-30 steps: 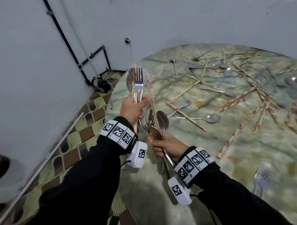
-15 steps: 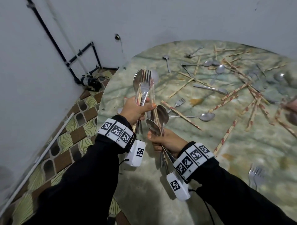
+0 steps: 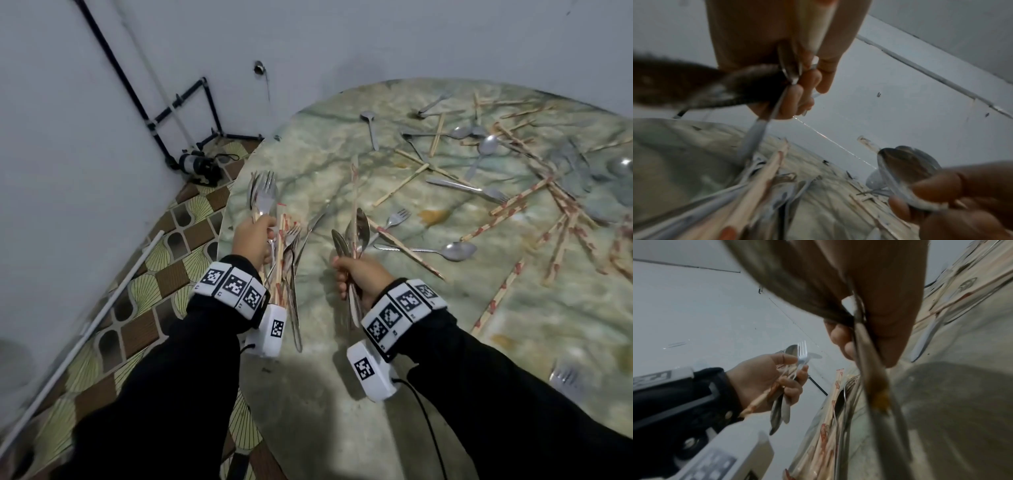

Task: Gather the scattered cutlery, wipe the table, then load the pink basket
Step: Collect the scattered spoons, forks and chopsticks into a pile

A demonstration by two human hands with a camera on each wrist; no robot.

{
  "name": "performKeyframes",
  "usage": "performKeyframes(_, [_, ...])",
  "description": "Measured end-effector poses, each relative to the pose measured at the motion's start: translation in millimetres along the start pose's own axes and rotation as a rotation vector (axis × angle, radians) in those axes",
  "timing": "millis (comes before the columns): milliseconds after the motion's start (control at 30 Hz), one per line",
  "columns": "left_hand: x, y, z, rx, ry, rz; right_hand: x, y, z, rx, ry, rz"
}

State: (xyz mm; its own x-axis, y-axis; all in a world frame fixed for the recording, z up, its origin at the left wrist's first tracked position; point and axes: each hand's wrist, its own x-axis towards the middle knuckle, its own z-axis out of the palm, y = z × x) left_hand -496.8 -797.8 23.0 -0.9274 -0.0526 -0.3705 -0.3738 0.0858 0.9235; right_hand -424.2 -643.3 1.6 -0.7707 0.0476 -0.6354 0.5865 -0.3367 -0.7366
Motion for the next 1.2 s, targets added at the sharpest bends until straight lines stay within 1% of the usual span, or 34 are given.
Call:
performKeyframes(100, [8, -8, -7, 0.066, 0.04, -0.051, 13, -6, 15, -0.111, 0.08, 0.004])
performKeyframes(200, [16, -18, -7, 0.182, 0.043, -0.046, 25, -7, 32, -0.218, 0.121, -0.029])
performKeyframes(300, [20, -26, -6, 0.303, -0.008, -0.076, 36, -8, 41, -0.343, 0.157, -0.057])
performKeyframes(367, [22, -30, -6, 0.359, -0.045, -0.083, 42, -8, 44, -0.362, 0.18, -0.064])
performKeyframes(467, [27, -35, -6, 0.414, -0.066, -0.049, 47, -4, 47, -0.37, 0.211, -0.069])
performKeyframes(533, [28, -37, -6, 0.462, -0.079, -0.029, 46, -3, 48, -0.4, 0.2, -0.09])
performKeyframes(633, [28, -39, -6, 0.587, -0.11, 0.04, 38, -2, 51, -0.402, 0.163, -0.135])
performKeyframes(733, [26, -43, -6, 0.647, -0.142, 0.083, 35, 2, 58, -0.407, 0.186, -0.163])
performKeyframes(833, [28, -50, -8, 0.674, -0.196, 0.149, 45, 10, 57, -0.528, 0.247, -0.158])
performKeyframes(900, [31, -56, -13, 0.671, -0.232, 0.124, 48, 14, 52, -0.61, 0.256, -0.15])
performKeyframes(967, [31, -55, -17, 0.686, -0.247, 0.075, 51, 15, 44, -0.633, 0.283, -0.143])
performKeyframes(1000, [28, -52, -18, 0.694, -0.251, 0.062, 54, 16, 39, -0.626, 0.295, -0.137])
performKeyframes(1067, [25, -48, -22, 0.687, -0.247, 0.054, 38, 5, 40, -0.629, 0.326, -0.127])
performKeyframes(1200, [17, -39, -25, 0.605, -0.216, 0.033, 36, -4, 33, -0.536, 0.294, -0.106])
